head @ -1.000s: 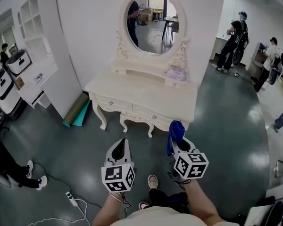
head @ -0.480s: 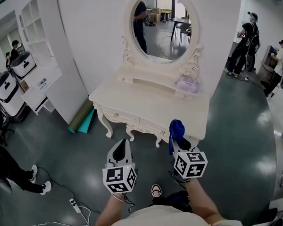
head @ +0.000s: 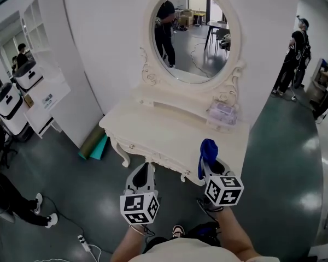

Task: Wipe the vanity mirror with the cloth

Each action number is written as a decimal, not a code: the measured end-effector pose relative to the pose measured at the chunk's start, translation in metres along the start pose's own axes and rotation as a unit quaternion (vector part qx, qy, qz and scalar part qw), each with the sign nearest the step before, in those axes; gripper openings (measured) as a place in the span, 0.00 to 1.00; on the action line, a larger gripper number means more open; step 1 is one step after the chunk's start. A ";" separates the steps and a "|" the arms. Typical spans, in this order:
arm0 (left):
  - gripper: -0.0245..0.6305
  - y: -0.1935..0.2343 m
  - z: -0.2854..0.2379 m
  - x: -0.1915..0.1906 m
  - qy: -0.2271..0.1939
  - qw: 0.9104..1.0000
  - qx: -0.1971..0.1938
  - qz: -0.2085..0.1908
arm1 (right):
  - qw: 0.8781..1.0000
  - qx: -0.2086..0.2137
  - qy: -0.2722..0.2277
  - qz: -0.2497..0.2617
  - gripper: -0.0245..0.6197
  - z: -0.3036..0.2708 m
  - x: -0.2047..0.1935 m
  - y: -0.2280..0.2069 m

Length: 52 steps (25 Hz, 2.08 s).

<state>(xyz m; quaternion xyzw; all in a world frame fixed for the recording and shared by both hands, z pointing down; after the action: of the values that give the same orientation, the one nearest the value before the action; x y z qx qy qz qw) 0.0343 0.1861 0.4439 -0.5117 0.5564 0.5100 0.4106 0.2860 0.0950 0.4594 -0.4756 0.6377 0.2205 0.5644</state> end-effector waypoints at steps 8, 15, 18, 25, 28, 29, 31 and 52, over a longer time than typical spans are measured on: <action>0.05 0.008 -0.048 -0.005 0.020 1.000 0.009 0.008 | 1.000 0.005 0.018 -0.008 0.14 -0.039 0.004 -0.024; 0.04 0.026 -0.095 -0.006 0.018 1.000 -0.018 0.008 | 0.999 -0.021 0.025 -0.007 0.14 -0.070 0.004 -0.034; 0.05 0.040 -0.120 0.001 0.017 0.999 -0.037 0.003 | 0.999 -0.032 0.020 -0.010 0.14 -0.089 0.009 -0.029; 0.04 0.086 -0.174 0.040 0.000 0.996 -0.083 -0.014 | 0.998 -0.062 0.011 -0.015 0.14 -0.140 0.035 -0.001; 0.05 0.111 -0.199 0.050 0.002 0.995 -0.098 -0.009 | 0.997 -0.074 0.005 -0.011 0.14 -0.161 0.046 0.014; 0.04 0.119 -0.207 0.054 0.001 0.995 -0.102 -0.009 | 0.997 -0.079 0.003 -0.011 0.14 -0.168 0.049 0.018; 0.04 0.133 -0.222 0.065 -0.009 0.994 -0.112 -0.011 | 0.996 -0.093 -0.003 -0.014 0.14 -0.181 0.056 0.023; 0.05 0.191 -0.341 0.104 -0.010 0.981 -0.194 -0.012 | 0.987 -0.153 -0.038 -0.022 0.14 -0.257 0.104 0.040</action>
<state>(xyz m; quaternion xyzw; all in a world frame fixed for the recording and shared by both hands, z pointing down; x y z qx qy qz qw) -0.1468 -0.1748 0.4185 -0.5831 0.4366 0.6082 0.3155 0.1301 -0.1349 0.4206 -0.5615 0.5640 0.3205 0.5137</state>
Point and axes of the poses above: the fingertips, and each gripper's own axes: z backward along the fingers, y to its left, x out of its top, the point moved 10 cm from there along z, backward along the fingers
